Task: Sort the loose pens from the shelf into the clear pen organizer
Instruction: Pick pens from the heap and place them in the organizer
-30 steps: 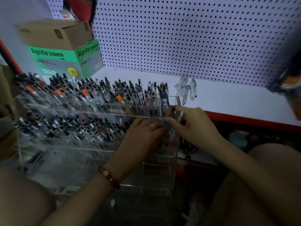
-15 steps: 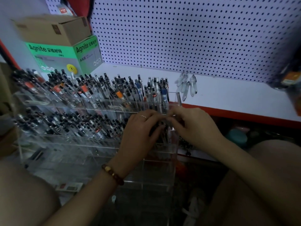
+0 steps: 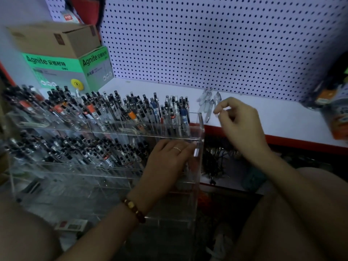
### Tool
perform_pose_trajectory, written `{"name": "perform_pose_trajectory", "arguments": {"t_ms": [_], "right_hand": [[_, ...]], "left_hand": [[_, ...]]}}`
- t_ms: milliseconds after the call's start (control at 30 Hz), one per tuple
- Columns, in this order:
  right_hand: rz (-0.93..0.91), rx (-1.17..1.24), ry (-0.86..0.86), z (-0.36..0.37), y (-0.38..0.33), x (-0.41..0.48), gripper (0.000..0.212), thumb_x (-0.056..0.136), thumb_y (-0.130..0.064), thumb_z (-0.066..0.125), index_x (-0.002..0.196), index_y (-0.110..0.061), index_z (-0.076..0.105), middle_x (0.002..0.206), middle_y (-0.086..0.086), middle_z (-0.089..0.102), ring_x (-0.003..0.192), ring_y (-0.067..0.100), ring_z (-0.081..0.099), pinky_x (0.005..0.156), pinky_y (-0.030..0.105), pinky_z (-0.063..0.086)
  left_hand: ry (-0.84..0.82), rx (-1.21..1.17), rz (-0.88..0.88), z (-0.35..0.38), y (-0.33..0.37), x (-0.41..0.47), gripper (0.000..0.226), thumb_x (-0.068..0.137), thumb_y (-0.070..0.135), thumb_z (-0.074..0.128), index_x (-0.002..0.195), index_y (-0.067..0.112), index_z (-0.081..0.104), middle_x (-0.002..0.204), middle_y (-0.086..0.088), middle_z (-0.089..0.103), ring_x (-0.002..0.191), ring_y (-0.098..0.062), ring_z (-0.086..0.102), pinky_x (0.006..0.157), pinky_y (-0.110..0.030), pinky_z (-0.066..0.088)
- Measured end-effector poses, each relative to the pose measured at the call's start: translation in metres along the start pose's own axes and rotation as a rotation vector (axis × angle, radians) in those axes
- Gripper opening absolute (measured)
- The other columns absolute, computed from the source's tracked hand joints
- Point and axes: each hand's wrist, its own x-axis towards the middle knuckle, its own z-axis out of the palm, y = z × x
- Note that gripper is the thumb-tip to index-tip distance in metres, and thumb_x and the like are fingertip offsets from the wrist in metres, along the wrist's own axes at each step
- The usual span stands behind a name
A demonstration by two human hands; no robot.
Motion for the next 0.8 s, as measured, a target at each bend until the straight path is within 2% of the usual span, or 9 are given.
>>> {"name": "perform_pose_trajectory", "arguments": {"t_ms": [133, 200, 267, 333, 433, 567, 700, 800], "right_hand": [[0.339, 0.024, -0.260, -0.014, 0.034, 0.060, 0.019, 0.091, -0.004, 0.045, 0.104, -0.009, 0.057, 0.074, 0.006, 0.057, 0.057, 0.016, 0.044, 0.051, 0.024, 0.033], [0.384, -0.089, -0.301, -0.011, 0.059, 0.082, 0.021, 0.093, -0.009, 0.048, 0.113, -0.009, 0.053, 0.085, 0.010, 0.054, 0.064, 0.019, 0.043, 0.056, 0.027, 0.035], [0.388, -0.174, -0.318, -0.002, 0.077, 0.095, 0.033, 0.094, -0.016, 0.051, 0.127, -0.010, 0.048, 0.096, 0.012, 0.054, 0.072, 0.022, 0.046, 0.065, 0.033, 0.040], [0.401, -0.198, -0.358, 0.010, 0.085, 0.103, 0.046, 0.094, -0.020, 0.056, 0.136, -0.010, 0.042, 0.117, 0.017, 0.053, 0.086, 0.026, 0.050, 0.074, 0.034, 0.040], [0.389, -0.255, -0.398, 0.025, 0.087, 0.110, 0.061, 0.089, -0.023, 0.063, 0.141, -0.008, 0.035, 0.139, 0.020, 0.039, 0.110, 0.034, 0.051, 0.082, 0.030, 0.037], [0.404, -0.308, -0.390, 0.038, 0.082, 0.115, 0.073, 0.086, -0.019, 0.064, 0.145, -0.010, 0.023, 0.139, 0.021, 0.032, 0.115, 0.036, 0.048, 0.084, 0.033, 0.039], [0.466, -0.391, -0.375, 0.036, 0.084, 0.119, 0.068, 0.088, -0.023, 0.060, 0.141, -0.004, 0.022, 0.129, 0.023, 0.047, 0.107, 0.035, 0.051, 0.075, 0.034, 0.038], [0.525, -0.466, -0.453, 0.034, 0.084, 0.120, 0.066, 0.091, -0.019, 0.054, 0.142, -0.004, 0.014, 0.127, 0.026, 0.049, 0.111, 0.038, 0.050, 0.077, 0.036, 0.039]], "left_hand": [[-0.068, 0.115, 0.077, 0.003, -0.004, -0.002, 0.040, 0.082, 0.016, 0.044, 0.116, 0.017, 0.067, 0.113, 0.000, 0.068, 0.111, -0.018, 0.048, 0.089, -0.034, 0.030], [-0.104, 0.137, 0.113, 0.001, -0.004, 0.001, 0.043, 0.081, 0.016, 0.040, 0.113, 0.018, 0.068, 0.113, 0.000, 0.068, 0.111, -0.020, 0.044, 0.089, -0.035, 0.030], [-0.144, 0.165, 0.151, -0.001, -0.005, 0.003, 0.044, 0.080, 0.017, 0.040, 0.114, 0.017, 0.068, 0.113, 0.000, 0.068, 0.110, -0.021, 0.043, 0.088, -0.037, 0.030], [-0.167, 0.176, 0.198, -0.003, -0.008, 0.003, 0.041, 0.079, 0.016, 0.052, 0.117, 0.015, 0.065, 0.116, -0.002, 0.067, 0.111, -0.023, 0.044, 0.087, -0.038, 0.031], [-0.221, 0.128, 0.212, -0.010, -0.010, 0.002, 0.061, 0.068, 0.012, 0.072, 0.126, 0.015, 0.054, 0.124, -0.005, 0.063, 0.113, -0.025, 0.053, 0.090, -0.038, 0.033], [-0.248, 0.009, 0.077, -0.018, -0.008, -0.001, 0.080, 0.061, 0.011, 0.083, 0.129, 0.022, 0.044, 0.135, -0.009, 0.051, 0.113, -0.025, 0.051, 0.095, -0.036, 0.043], [-0.142, -0.123, 0.021, -0.029, -0.008, 0.012, 0.073, 0.064, 0.007, 0.079, 0.127, 0.021, 0.044, 0.134, -0.006, 0.039, 0.112, -0.021, 0.041, 0.092, -0.035, 0.044], [-0.058, -0.163, -0.012, -0.037, -0.014, 0.028, 0.064, 0.071, 0.000, 0.070, 0.125, 0.022, 0.044, 0.132, -0.004, 0.043, 0.115, -0.019, 0.044, 0.096, -0.033, 0.039]]}}
